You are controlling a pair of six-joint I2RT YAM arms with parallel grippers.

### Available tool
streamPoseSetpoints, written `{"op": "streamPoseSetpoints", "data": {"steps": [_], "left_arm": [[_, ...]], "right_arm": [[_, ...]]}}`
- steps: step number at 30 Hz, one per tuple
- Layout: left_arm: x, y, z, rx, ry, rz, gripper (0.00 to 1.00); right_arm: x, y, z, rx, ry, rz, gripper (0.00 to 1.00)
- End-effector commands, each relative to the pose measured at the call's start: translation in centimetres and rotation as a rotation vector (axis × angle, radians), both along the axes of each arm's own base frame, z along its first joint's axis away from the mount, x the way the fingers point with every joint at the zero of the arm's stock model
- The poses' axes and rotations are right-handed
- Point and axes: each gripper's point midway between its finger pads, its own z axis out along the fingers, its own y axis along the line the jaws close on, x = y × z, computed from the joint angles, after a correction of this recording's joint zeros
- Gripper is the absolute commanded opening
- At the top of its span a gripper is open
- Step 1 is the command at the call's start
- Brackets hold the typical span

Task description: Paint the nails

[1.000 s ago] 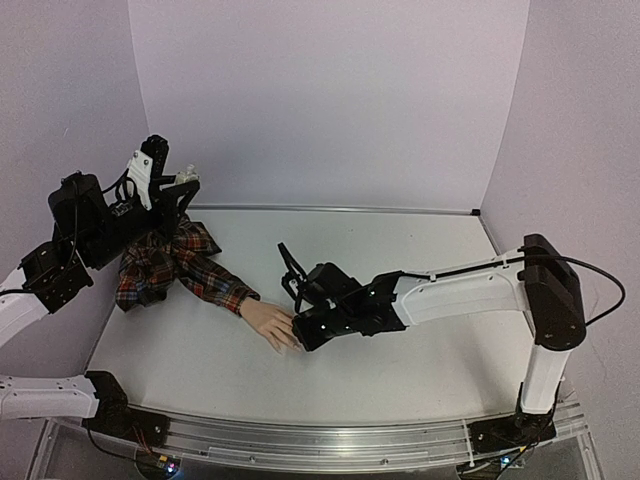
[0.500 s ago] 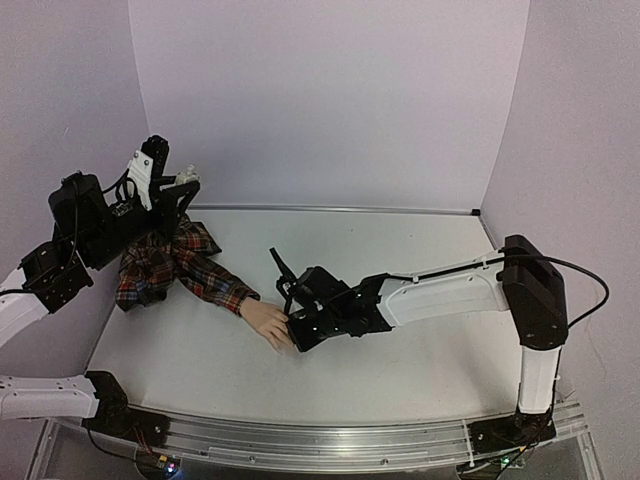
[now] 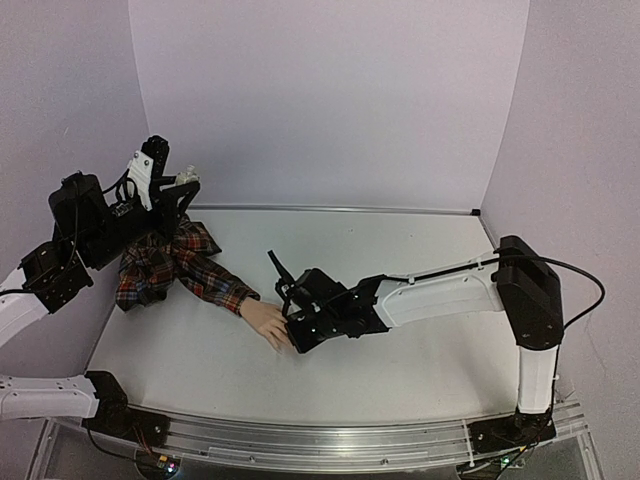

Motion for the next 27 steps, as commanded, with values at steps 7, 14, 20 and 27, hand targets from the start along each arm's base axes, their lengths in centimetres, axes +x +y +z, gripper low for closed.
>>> {"op": "streamPoseSetpoints", "data": {"steps": [7,14,20,27], "left_arm": [[-0.6,0.5,2.2,-0.039,-0.046,-0.007,0.0],[-0.7,0.5,2.2,-0.039,-0.046,-0.008,0.0],[-0.7,0.5,2.2,-0.039,-0.046,-0.01,0.0],[-0.7,0.4,2.1,-0.037,-0.044,-0.009,0.0]], "right_arm": [[0.6,1.0,0.6,0.02,-0.014,-0.008,0.0],[0.5,0.8,0.3,0.012,-0.007,-0.007,0.0],[0.3,0.6,0.1,0.008,-0.001,-0.007,0.0],[0.2,0.3,-0.3,0.0,0.005,-0.01,0.0]]}}
